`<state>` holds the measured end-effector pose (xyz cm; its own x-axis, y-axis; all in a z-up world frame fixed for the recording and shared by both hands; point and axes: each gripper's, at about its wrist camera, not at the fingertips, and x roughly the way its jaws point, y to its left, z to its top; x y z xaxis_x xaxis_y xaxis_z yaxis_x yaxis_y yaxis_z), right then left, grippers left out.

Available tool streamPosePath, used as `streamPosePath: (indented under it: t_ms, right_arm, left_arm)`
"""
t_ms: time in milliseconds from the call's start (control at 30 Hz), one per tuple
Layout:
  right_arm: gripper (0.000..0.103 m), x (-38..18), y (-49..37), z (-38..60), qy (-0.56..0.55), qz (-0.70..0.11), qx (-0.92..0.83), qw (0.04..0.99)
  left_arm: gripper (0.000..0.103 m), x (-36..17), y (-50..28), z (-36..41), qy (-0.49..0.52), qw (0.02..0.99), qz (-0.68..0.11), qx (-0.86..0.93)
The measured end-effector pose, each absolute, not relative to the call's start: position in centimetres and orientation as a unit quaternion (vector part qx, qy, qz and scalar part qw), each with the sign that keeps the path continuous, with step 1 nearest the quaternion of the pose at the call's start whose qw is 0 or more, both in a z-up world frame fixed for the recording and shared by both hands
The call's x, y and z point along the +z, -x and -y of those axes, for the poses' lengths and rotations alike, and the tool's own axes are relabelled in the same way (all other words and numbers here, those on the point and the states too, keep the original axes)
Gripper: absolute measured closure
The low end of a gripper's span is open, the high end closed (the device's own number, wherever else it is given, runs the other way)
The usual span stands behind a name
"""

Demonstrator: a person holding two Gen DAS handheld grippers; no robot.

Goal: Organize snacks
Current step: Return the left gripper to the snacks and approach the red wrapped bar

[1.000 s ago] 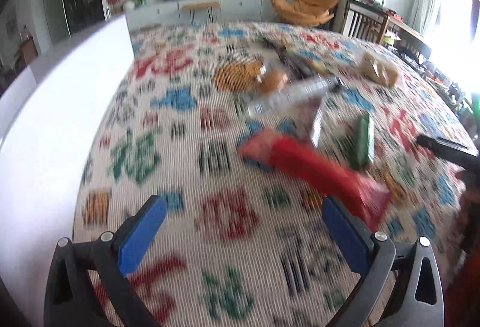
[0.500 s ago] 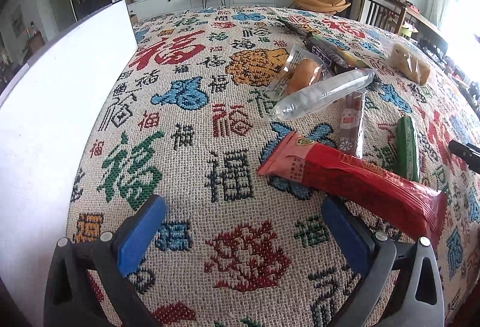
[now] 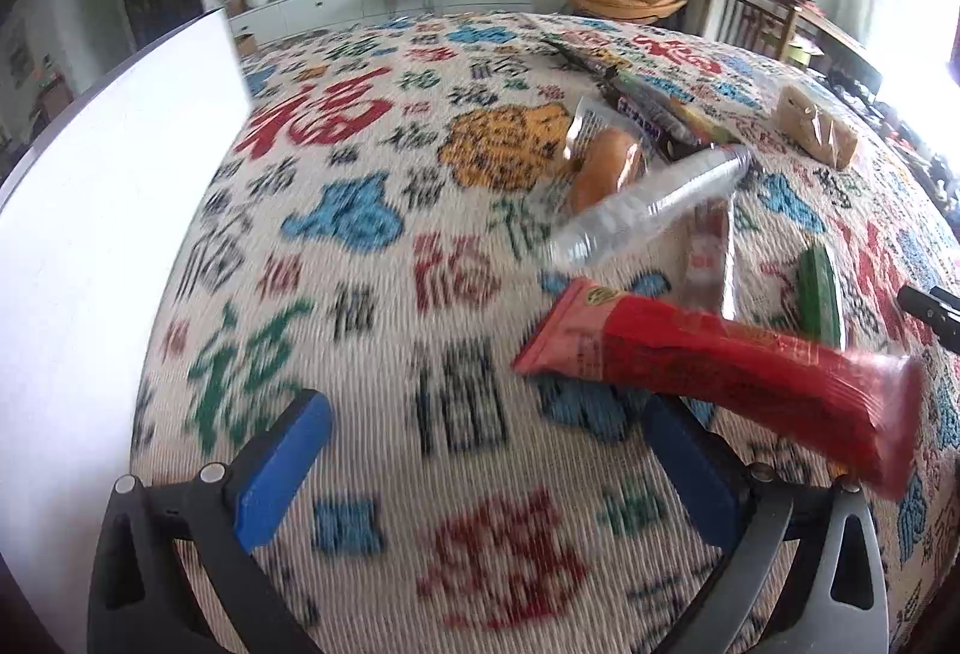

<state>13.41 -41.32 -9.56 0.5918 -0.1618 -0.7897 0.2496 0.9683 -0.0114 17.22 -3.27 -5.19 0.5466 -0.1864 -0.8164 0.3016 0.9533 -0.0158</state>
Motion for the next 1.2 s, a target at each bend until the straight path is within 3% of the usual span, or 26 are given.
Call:
streamPosePath:
  t_ms: [1200]
  right_arm:
    - [0.016,-9.63,-13.44,41.31,-0.050,-0.436,-0.115,0.891]
  left_arm:
    - [0.000,-5.25,-18.04,3.47,-0.070,0.876,-0.454,-0.145]
